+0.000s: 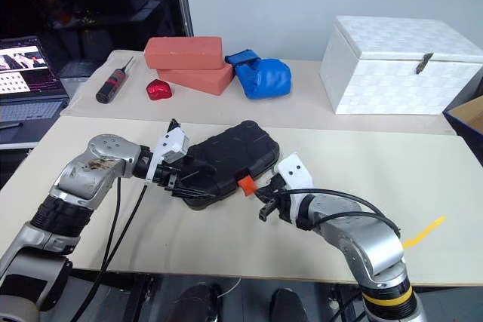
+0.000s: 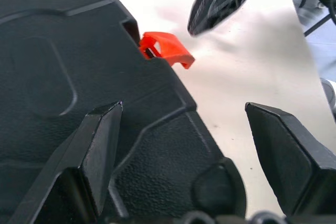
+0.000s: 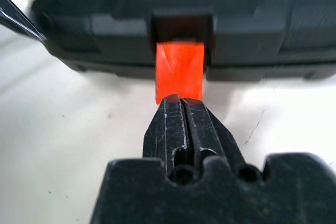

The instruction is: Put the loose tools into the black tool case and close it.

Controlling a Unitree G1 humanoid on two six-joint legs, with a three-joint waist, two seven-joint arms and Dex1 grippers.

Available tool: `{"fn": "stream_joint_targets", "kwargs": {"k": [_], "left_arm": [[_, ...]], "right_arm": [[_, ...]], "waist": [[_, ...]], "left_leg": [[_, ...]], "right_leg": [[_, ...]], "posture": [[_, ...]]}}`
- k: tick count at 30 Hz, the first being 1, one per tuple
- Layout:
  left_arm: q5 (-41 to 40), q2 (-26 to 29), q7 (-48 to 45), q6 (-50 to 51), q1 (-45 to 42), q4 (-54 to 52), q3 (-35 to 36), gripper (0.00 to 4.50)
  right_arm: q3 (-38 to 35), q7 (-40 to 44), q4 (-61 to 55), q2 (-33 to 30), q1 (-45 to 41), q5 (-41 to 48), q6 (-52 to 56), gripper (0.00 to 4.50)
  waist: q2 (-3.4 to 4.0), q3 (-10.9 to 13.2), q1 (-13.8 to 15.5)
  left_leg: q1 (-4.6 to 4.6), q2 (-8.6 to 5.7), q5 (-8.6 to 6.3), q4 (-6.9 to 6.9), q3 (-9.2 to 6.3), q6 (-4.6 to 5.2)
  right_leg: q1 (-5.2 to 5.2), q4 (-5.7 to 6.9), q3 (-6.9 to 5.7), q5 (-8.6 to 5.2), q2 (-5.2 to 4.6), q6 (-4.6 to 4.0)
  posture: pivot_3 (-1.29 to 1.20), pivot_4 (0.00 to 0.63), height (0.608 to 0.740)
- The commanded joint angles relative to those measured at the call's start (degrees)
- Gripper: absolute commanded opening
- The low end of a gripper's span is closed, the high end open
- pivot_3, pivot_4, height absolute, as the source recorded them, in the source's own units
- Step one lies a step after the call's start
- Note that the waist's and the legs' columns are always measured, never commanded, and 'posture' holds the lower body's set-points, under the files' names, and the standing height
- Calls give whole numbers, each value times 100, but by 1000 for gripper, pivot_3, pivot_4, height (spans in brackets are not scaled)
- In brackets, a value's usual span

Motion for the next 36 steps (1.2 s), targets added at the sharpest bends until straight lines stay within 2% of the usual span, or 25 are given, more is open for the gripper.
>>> {"fn": "stream_joint_targets", "kwargs": {"k": [1,7,12,17,22,27,28,36], "left_arm": [[202,-2,38,114,134,13,-166,4012],[193,-38,125,242,153,-78,-154,4012],[208,-13,170,246,244,-115,-136,4012],[225,10,220,268,318,-134,-94,4012],[301,-6,240,148,347,4,-103,4012],[361,-46,233,52,339,140,-124,4012],[374,-55,232,30,340,165,-129,4012],[407,-111,259,16,390,157,-118,4012]], "right_arm": [[208,-38,180,45,-264,-126,-117,37],[465,-40,852,400,-761,-326,-443,37],[625,83,1099,450,-961,-441,-571,37],[559,327,719,62,-674,-324,-348,37],[37,586,-33,-304,-339,212,61,37],[-359,375,84,144,-626,427,-19,37],[-365,339,201,258,-736,390,-107,37],[-59,208,1072,655,-1164,0,-758,37]], "waist": [[0,0,-7],[0,0,-35],[0,0,-66],[1,0,-94],[1,0,-75],[1,0,-114],[2,-1,-117],[3,-1,-114]], "left_leg": [[0,0,0,0,0,0],[1,5,0,0,-1,-1],[0,5,0,0,0,0],[1,7,-1,0,-1,-1],[0,8,-2,-1,-5,-1],[15,11,-6,-1,-5,-8],[16,11,-20,-1,-5,-33],[19,9,-17,-1,-4,-27]], "right_leg": [[-1,0,0,-1,0,2],[-2,1,0,-4,6,7],[-2,1,0,-3,6,7],[-2,2,0,-3,6,7],[1,1,1,-4,6,6],[5,2,0,-5,10,5],[4,2,0,-4,10,3],[6,0,2,-3,7,2]], "posture": [[0,150,740],[0,150,740],[0,150,740],[0,150,740],[0,150,740],[0,150,740],[0,150,740],[0,150,740]]}}
